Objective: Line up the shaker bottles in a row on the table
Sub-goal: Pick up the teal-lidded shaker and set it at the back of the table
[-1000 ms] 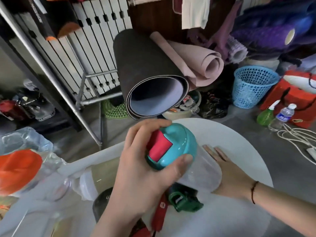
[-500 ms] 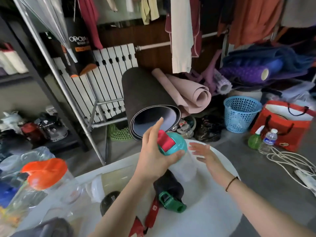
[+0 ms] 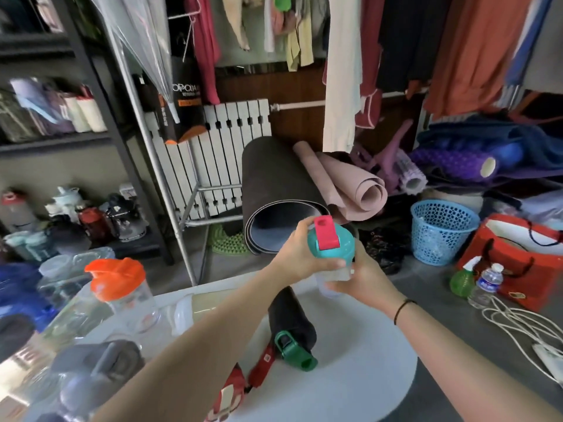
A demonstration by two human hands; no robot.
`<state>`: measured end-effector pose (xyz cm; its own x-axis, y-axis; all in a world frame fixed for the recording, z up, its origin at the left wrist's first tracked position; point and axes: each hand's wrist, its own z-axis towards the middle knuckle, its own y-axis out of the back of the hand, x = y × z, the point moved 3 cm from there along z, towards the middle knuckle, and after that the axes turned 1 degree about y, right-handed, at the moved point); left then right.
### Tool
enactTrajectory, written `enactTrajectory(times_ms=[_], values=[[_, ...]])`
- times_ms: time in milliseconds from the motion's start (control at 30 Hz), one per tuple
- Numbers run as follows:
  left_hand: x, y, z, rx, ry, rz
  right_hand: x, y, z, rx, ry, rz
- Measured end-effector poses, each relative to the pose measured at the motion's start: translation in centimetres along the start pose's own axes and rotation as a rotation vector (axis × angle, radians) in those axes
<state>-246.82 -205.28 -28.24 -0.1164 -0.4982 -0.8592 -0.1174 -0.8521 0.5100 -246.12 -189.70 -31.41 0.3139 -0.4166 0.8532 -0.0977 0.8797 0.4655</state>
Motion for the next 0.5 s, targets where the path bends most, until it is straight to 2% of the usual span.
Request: enactTrajectory(times_ms=[133, 233, 500], values=[[1.6, -0.8, 2.5, 0.105, 0.081, -0.039, -2.1, 0.1, 1.8, 0.053, -0.016, -0.090], [2.4, -0.6, 5.3, 0.168, 0.064, -0.039, -4.7, 0.0, 5.1, 0.079, -0.080, -0.079], [6.4, -1.9, 11.5, 0.110, 0.165, 0.070, -12.7, -2.3, 11.6, 0.182, -0.129, 0.007]])
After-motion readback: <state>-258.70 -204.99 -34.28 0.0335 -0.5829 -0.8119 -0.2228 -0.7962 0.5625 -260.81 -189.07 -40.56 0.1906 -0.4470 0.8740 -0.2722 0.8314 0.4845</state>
